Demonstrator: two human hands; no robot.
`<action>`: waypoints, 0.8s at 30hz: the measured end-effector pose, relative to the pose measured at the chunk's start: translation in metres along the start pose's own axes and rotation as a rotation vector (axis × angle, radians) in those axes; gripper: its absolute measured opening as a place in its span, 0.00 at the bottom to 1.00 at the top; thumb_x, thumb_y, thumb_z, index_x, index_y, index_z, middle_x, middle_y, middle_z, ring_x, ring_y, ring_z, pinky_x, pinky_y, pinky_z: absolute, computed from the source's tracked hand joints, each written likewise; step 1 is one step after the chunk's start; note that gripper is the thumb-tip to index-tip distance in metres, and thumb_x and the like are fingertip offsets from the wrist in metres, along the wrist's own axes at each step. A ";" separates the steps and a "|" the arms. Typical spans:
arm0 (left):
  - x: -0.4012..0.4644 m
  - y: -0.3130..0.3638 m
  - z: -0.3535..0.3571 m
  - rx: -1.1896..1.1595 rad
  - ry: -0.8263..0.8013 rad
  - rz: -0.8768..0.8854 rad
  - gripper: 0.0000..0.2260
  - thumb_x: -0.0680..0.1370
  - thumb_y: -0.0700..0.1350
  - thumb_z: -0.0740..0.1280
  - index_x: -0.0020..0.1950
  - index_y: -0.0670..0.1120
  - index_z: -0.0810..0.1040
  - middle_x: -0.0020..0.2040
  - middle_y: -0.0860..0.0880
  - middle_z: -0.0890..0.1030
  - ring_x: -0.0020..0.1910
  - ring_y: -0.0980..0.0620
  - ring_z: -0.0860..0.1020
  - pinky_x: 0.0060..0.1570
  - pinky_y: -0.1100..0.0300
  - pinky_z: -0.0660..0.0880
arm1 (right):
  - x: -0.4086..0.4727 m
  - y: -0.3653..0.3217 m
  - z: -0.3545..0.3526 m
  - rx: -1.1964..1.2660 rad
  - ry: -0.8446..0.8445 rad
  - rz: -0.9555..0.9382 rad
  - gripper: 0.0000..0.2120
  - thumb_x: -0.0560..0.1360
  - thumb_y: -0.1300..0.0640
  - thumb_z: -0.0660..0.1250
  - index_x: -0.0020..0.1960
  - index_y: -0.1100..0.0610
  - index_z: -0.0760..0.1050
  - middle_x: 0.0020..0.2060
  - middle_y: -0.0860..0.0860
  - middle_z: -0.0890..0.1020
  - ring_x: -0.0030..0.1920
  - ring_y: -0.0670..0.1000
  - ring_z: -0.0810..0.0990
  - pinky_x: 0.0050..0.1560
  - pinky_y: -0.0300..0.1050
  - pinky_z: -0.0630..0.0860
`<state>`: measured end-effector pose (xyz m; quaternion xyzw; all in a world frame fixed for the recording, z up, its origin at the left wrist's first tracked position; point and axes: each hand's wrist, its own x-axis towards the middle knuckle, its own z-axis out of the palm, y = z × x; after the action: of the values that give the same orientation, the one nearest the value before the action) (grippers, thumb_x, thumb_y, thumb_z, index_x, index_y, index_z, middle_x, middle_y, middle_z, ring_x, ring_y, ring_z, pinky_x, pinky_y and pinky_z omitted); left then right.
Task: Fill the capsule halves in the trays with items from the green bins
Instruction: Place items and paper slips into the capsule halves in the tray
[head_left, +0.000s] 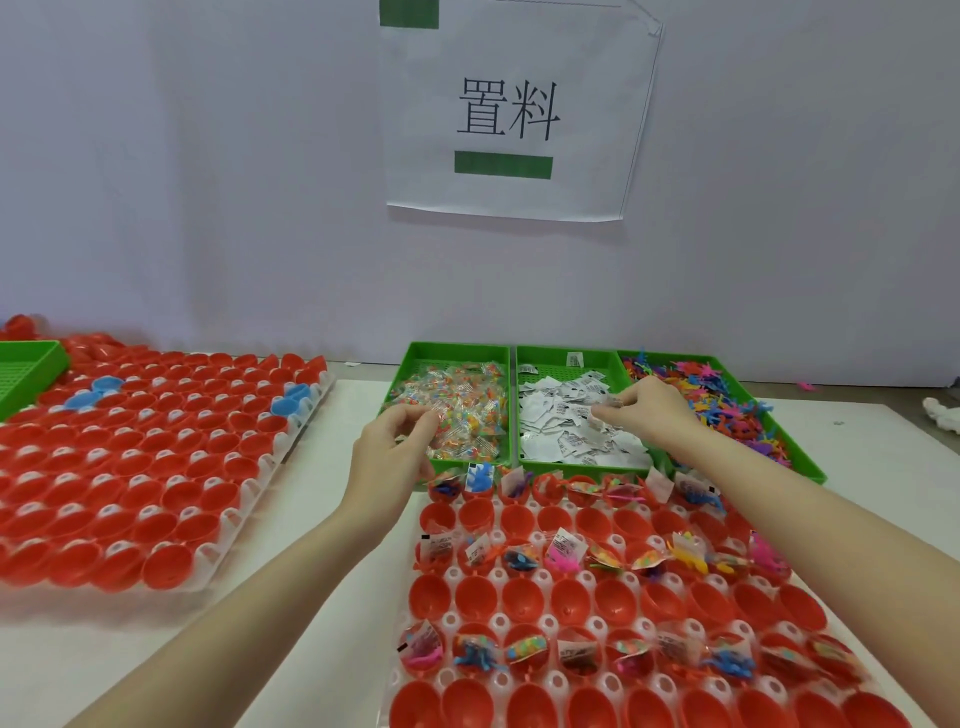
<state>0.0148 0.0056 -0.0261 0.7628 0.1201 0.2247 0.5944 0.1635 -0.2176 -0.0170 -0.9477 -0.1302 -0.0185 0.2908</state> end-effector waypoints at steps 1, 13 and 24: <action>-0.001 0.001 0.001 -0.012 -0.014 0.000 0.06 0.78 0.43 0.63 0.42 0.47 0.77 0.36 0.49 0.77 0.23 0.58 0.71 0.31 0.66 0.70 | 0.000 -0.001 -0.001 0.018 -0.003 -0.002 0.27 0.74 0.52 0.68 0.22 0.56 0.58 0.21 0.38 0.70 0.19 0.47 0.58 0.33 0.40 0.65; -0.037 0.041 0.021 -0.334 -0.242 -0.139 0.04 0.74 0.40 0.69 0.45 0.48 0.83 0.36 0.52 0.83 0.31 0.59 0.79 0.34 0.66 0.75 | -0.088 -0.065 -0.030 0.436 -0.316 -0.286 0.22 0.64 0.49 0.75 0.21 0.55 0.66 0.20 0.46 0.61 0.22 0.42 0.61 0.29 0.28 0.62; -0.087 0.064 0.027 -0.262 -0.379 0.007 0.05 0.73 0.38 0.70 0.47 0.41 0.83 0.39 0.45 0.84 0.38 0.57 0.82 0.38 0.70 0.75 | -0.138 -0.073 -0.036 0.154 -0.179 -0.300 0.18 0.68 0.55 0.73 0.23 0.58 0.73 0.19 0.47 0.66 0.22 0.44 0.61 0.27 0.33 0.60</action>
<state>-0.0532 -0.0734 0.0133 0.7082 -0.0262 0.0932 0.6994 0.0126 -0.2123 0.0373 -0.8904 -0.2965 0.0326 0.3438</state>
